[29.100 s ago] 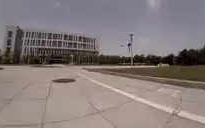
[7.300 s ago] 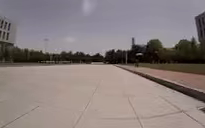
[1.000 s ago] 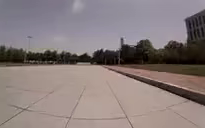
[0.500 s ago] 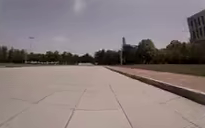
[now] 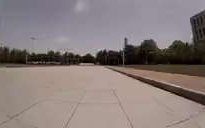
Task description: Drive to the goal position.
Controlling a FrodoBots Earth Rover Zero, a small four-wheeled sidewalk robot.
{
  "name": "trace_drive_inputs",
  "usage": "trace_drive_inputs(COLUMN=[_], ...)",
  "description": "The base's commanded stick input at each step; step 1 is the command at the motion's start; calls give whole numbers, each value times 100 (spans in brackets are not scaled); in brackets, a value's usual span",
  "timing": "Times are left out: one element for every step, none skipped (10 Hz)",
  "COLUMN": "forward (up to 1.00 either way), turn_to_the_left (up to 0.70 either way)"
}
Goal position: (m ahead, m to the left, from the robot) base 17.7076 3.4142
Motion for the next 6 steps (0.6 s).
trace_drive_inputs(forward=[100, 100, 100, 100, 100, 100], turn_to_the_left=[0, 0, 0, 0, 0, 0])
